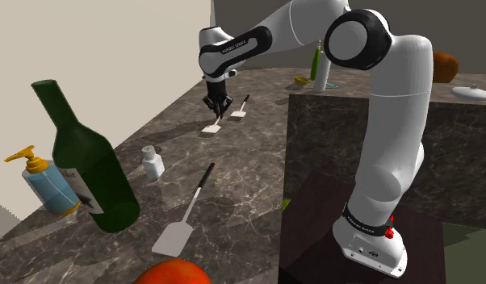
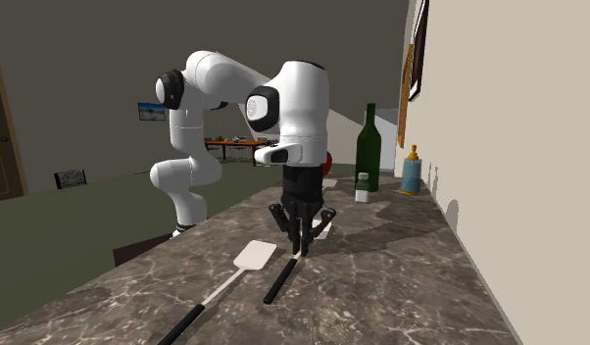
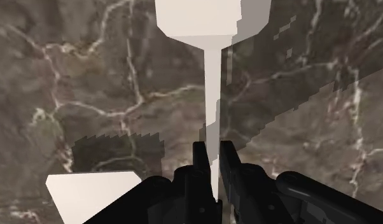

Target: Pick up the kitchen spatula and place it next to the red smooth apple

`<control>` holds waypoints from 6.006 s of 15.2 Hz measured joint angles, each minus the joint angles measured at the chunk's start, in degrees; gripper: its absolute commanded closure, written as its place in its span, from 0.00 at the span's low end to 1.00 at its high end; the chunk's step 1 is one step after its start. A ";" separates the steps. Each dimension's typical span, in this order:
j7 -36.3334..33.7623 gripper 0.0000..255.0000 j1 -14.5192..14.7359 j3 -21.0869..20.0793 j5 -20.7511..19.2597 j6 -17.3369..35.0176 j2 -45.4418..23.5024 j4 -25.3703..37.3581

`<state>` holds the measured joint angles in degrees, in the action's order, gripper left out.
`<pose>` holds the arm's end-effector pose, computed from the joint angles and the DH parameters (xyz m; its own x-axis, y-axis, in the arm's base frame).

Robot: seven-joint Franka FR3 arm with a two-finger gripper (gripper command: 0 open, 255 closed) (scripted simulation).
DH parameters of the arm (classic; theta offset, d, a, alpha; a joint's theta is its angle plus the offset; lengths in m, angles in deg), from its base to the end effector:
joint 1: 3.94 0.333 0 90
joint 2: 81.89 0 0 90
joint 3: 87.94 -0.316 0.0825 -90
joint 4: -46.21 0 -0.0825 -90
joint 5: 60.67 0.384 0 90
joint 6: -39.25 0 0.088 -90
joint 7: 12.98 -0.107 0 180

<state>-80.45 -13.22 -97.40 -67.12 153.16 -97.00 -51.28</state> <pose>0.6384 -0.0133 0.4424 0.4200 -0.9051 0.0664 -0.9071 -0.4209 -0.0004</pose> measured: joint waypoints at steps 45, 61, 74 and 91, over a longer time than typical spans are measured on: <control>-0.33 1.00 2.17 -1.26 0.72 -29.48 3.17 26.26; -11.51 1.00 7.39 -6.99 7.44 -25.74 32.01 -6.15; -23.60 1.00 13.65 -14.68 15.26 -29.77 47.27 -16.39; -39.35 1.00 19.74 -26.56 25.69 -32.27 56.19 -19.84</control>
<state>-119.80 6.52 -123.96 -41.42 120.89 -40.80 -71.12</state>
